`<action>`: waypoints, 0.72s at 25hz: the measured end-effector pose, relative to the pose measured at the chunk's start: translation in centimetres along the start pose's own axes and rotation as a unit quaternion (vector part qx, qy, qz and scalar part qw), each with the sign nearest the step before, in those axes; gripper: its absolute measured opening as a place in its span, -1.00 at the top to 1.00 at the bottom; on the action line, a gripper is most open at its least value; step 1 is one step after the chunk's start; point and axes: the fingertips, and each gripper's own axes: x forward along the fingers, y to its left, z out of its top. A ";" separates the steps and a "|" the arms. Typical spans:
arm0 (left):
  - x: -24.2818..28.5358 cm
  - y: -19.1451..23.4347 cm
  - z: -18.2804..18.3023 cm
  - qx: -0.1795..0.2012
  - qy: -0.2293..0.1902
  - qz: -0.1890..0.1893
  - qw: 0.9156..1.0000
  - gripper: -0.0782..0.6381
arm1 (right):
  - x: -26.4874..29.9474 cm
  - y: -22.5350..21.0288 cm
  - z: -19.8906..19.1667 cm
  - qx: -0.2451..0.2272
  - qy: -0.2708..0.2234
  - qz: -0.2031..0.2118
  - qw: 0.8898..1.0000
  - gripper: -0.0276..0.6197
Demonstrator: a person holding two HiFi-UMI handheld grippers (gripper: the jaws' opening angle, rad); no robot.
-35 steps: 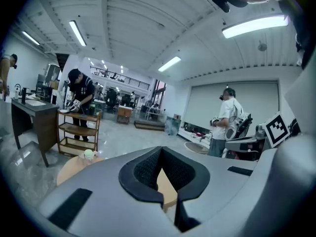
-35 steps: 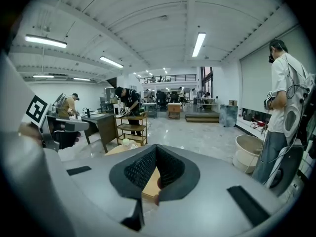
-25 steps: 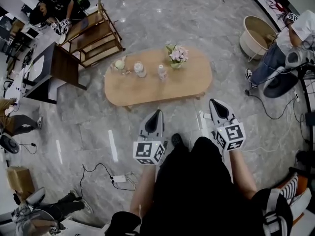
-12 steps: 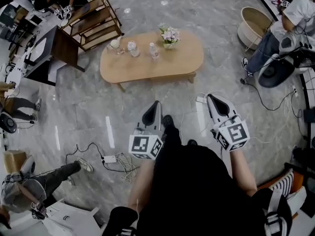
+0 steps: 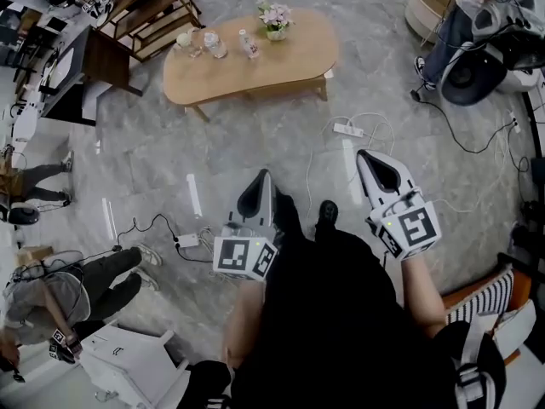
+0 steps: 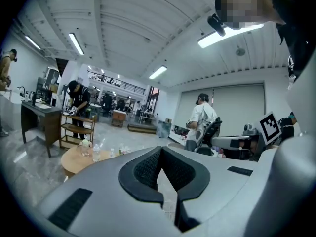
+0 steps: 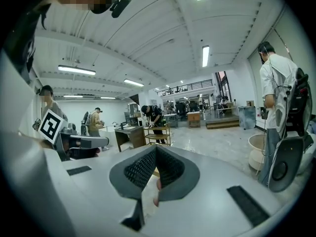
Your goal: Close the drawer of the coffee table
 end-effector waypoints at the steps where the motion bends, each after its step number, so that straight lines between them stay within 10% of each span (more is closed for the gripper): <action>1: -0.5 -0.3 0.2 0.003 -0.004 0.001 1.000 0.74 | -0.6 0.4 0.0 0.001 0.000 0.005 1.000 0.88; 18: -2.0 -0.7 1.8 0.022 -0.018 0.003 1.000 0.74 | -1.8 1.3 1.8 -0.021 -0.020 -0.006 1.000 0.88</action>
